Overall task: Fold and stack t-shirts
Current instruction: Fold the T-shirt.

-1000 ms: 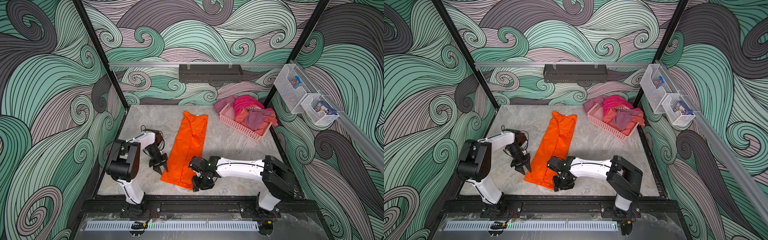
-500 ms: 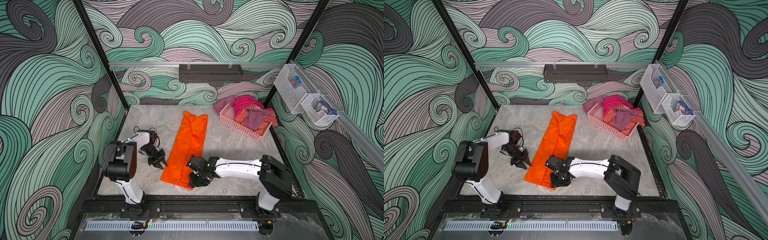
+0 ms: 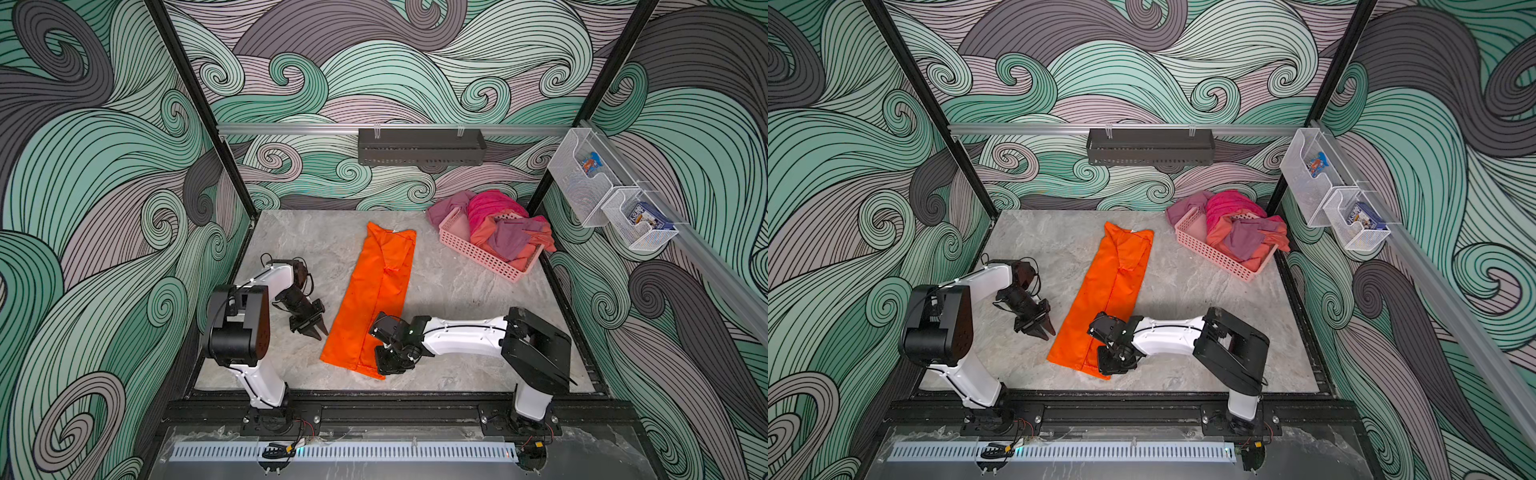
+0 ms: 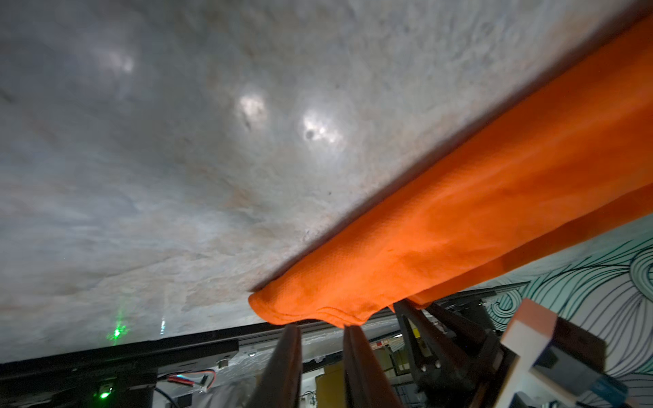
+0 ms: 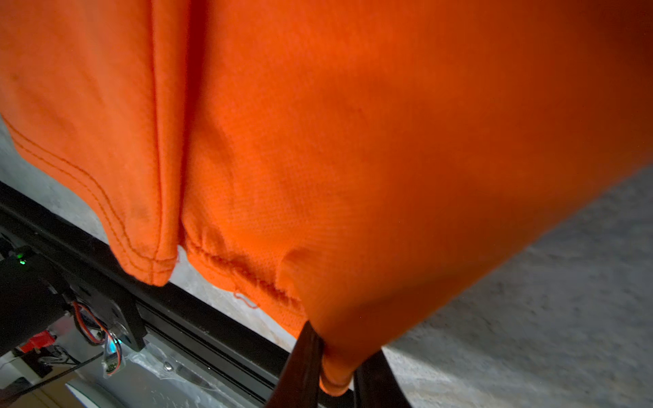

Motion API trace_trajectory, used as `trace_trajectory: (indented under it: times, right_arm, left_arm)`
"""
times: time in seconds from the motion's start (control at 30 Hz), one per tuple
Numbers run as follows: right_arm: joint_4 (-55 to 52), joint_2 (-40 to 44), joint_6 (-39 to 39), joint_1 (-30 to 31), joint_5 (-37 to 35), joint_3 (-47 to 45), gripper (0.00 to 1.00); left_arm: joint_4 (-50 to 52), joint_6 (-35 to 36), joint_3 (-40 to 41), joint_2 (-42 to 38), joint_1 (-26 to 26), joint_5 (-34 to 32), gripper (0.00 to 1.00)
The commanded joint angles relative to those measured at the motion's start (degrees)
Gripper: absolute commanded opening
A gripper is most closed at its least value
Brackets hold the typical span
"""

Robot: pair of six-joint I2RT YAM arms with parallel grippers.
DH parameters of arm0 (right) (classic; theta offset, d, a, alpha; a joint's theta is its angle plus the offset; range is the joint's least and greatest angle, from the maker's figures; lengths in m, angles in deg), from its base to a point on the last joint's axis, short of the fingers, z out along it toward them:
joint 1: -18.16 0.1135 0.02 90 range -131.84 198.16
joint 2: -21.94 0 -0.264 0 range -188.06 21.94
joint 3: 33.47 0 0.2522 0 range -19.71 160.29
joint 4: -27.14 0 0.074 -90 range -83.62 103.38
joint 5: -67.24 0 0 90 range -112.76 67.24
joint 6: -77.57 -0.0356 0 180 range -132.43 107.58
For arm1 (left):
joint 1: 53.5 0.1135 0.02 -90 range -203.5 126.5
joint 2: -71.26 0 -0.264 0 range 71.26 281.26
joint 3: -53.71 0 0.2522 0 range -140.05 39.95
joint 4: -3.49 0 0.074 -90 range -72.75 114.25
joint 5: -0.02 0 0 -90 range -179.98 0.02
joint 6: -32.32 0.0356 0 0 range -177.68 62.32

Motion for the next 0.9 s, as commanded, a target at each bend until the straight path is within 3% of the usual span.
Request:
trace_trajectory:
  times: [0.0,0.13,0.23,0.3,0.4,0.87]
  right_arm:
    - [-0.8,0.08,-0.57,0.44,-1.06,-1.71,0.18]
    - [-0.84,0.35,-0.65,0.39,-1.71,-2.04,0.16]
    - [-0.86,0.22,-0.54,0.31,-1.58,-1.87,0.16]
    - [-0.89,0.17,-0.4,0.28,-1.55,-1.81,0.15]
    - [-0.93,0.15,-0.07,0.19,-1.47,-1.61,0.15]
    - [-2.83,2.22,1.0,-0.57,-1.79,-1.4,0.14]
  left_arm:
    - [6.22,2.02,-1.92,2.23,0.45,-3.19,0.19]
    - [7.72,2.79,-1.71,3.78,0.59,-3.42,0.18]
    - [8.33,3.56,-0.63,4.95,0.6,-1.77,0.24]
    - [7.65,3.84,0.76,4.82,0.46,-0.96,0.42]
    - [7.13,3.6,2.06,4.38,0.49,-0.97,0.59]
    - [3.4,1.92,0.82,9.22,0.32,-0.73,0.54]
